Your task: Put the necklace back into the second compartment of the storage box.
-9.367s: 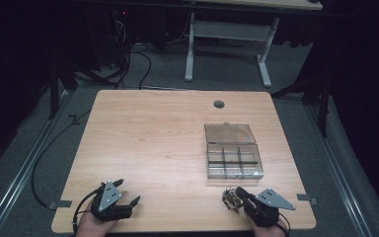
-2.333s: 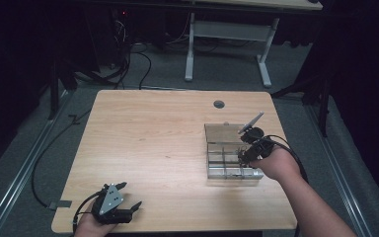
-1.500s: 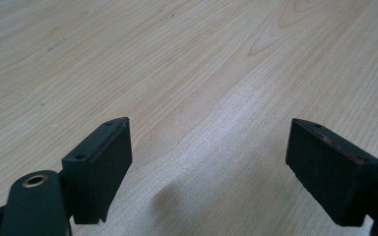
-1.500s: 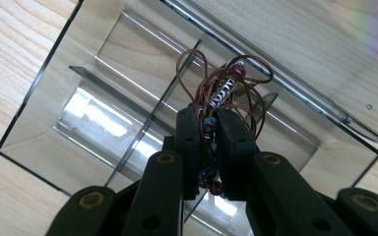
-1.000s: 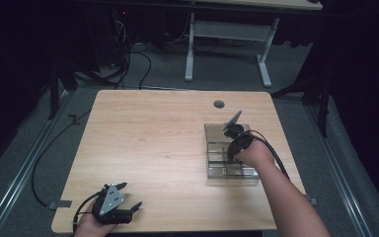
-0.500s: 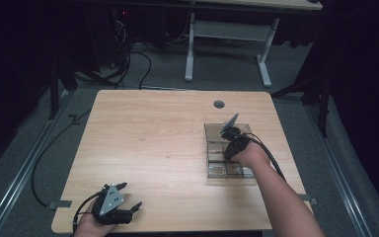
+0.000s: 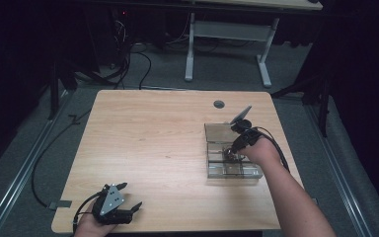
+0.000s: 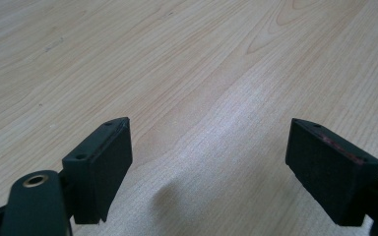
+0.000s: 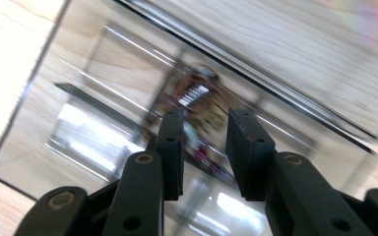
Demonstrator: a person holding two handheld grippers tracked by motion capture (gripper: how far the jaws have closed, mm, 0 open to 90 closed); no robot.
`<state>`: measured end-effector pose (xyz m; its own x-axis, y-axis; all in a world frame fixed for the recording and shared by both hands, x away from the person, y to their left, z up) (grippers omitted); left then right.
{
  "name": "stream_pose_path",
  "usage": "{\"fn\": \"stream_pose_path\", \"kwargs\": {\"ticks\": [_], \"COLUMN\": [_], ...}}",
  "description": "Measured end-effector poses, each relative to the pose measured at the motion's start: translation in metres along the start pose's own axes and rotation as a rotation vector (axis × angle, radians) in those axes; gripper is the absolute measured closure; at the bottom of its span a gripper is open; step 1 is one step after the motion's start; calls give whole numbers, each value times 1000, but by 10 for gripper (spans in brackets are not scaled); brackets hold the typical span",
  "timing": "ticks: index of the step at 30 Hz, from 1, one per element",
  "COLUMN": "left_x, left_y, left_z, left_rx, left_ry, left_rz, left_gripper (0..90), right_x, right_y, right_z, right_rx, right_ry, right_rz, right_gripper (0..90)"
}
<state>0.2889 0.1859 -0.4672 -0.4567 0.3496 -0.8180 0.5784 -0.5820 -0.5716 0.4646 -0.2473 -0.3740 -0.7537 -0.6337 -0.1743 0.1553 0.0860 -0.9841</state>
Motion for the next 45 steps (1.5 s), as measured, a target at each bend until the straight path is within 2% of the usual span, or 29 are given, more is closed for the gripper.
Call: {"fn": "stream_pose_path", "kwargs": {"ticks": [2,4,7,8,11,12,14,17,19,21,22,27,35,36,39,43,45], "left_x": [0,0,0,0,0,0,0,0,0,0,0,0,0,0,0,0,0], "left_y": [0,0,0,0,0,0,0,0,0,0,0,0,0,0,0,0,0], "left_z": [0,1,1,1,0,0,0,0,0,1,1,1,0,0,0,0,0], "left_rx": [-3,-4,-4,-5,-5,-5,-4,-3,-4,-4,-3,-3,0,0,0,1,2], "left_ry": [3,6,5,5,2,2,2,2,3,4,4,5,4,4,5,3,2], "left_rz": [0,0,-1,-1,-1,-1,0,0,0,-1,-2,0,2,1,2,0,-1], "left_gripper": [182,182,182,182,182,182,182,182,182,182,182,182,180,180,181,181,181], "right_x": [7,15,19,21,20,20,20,18,15,12,10,-1,-6,-7,-7,-7,-7], "right_y": [-1,3,10,16,20,20,20,20,16,14,12,13,26,27,36,41,39], "right_z": [5,8,10,9,9,9,9,6,4,1,0,-5,-3,-2,-4,-4,-4], "right_rx": [14,-2,-10,-19,-29,-36,-41,-40,-24,-19,-15,-9,0,3,12,17,11], "right_ry": [21,60,64,75,67,78,64,27,2,-1,-11,-32,-5,-14,-16,-25,-5], "right_rz": [-17,-18,-32,-42,-54,-58,-59,-74,-77,-71,-70,-55,-43,-40,-73,-74,-71], "right_gripper": [662,643,630,635,663,675,709,821,826,828,856,857,853,852,853,828,804]}}
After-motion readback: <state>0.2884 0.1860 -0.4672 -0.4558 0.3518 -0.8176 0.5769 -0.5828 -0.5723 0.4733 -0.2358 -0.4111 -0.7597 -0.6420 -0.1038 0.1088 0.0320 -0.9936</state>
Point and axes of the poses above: each handheld gripper's, and its own axes: y roughly forward along the jaws, x roughly out of its underside, z roughly to its right, the point moved 1 cm from there along y, roughly forward along the jaws, and after that the axes turned 15 degrees about -y, right-handed, at the moved point
